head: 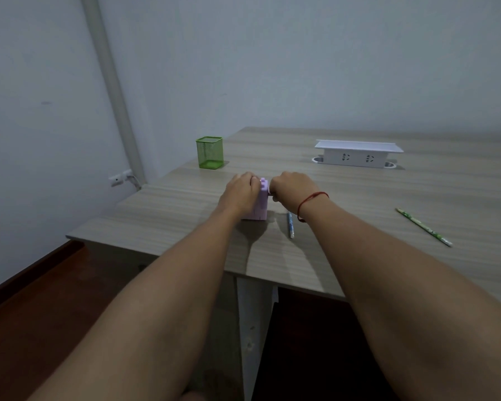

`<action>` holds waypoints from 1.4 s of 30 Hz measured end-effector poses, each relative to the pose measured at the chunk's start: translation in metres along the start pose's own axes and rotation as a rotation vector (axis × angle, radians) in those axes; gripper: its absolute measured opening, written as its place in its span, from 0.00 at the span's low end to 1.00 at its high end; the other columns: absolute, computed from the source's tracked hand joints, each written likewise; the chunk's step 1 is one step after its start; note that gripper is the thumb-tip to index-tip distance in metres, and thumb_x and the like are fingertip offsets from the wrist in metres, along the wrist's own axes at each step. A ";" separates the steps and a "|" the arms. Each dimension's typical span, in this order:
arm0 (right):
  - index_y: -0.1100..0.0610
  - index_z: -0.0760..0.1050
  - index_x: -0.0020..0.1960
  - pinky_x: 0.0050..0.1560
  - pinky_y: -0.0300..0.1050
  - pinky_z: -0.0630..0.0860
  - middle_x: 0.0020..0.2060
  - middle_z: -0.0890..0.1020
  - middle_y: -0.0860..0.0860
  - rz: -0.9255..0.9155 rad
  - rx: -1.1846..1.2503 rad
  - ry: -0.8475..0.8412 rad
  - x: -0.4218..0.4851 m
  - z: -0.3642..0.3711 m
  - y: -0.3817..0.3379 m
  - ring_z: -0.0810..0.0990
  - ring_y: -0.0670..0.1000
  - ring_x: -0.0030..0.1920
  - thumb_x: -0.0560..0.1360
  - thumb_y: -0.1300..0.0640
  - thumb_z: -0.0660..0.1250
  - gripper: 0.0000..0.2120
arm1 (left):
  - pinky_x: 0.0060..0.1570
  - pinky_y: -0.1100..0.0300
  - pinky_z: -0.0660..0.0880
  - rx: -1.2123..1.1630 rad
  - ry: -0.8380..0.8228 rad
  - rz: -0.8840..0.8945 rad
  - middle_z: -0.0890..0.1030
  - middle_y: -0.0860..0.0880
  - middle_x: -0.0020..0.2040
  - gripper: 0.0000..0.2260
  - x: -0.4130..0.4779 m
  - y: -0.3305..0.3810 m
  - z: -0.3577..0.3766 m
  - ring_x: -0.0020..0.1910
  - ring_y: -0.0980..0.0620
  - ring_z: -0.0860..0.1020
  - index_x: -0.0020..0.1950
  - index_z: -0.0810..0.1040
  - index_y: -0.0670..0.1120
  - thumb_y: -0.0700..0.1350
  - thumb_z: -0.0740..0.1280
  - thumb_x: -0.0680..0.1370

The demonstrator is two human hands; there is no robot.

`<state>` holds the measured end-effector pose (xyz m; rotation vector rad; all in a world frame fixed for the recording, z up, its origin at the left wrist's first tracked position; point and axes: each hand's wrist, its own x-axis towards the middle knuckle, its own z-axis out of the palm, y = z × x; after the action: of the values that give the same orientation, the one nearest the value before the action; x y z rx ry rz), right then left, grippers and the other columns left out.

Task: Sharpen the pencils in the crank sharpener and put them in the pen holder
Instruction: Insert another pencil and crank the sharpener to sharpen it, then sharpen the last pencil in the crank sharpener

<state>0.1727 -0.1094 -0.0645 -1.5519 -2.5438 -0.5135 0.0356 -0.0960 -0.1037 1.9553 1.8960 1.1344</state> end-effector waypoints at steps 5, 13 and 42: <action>0.63 0.75 0.62 0.55 0.51 0.73 0.60 0.78 0.61 0.003 -0.048 0.033 -0.007 -0.003 0.005 0.77 0.63 0.60 0.80 0.65 0.60 0.12 | 0.57 0.52 0.67 0.009 0.010 0.056 0.77 0.37 0.57 0.14 -0.004 0.002 -0.002 0.58 0.41 0.72 0.56 0.76 0.38 0.41 0.53 0.81; 0.66 0.75 0.61 0.56 0.53 0.74 0.57 0.79 0.63 0.051 -0.056 0.068 -0.018 0.002 0.010 0.78 0.63 0.58 0.79 0.70 0.56 0.14 | 0.58 0.55 0.67 0.004 0.004 0.027 0.77 0.37 0.60 0.14 0.000 0.001 -0.001 0.60 0.42 0.72 0.58 0.76 0.39 0.42 0.53 0.81; 0.63 0.79 0.57 0.58 0.52 0.77 0.54 0.81 0.61 0.477 0.582 0.069 -0.039 0.026 0.064 0.80 0.60 0.53 0.74 0.60 0.71 0.13 | 0.56 0.53 0.68 0.010 0.103 0.021 0.77 0.39 0.57 0.14 -0.013 0.011 0.008 0.57 0.42 0.72 0.57 0.76 0.41 0.43 0.53 0.81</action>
<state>0.2493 -0.1066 -0.0855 -1.7520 -1.9085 0.2090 0.0507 -0.1073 -0.1071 1.9617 1.9388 1.2571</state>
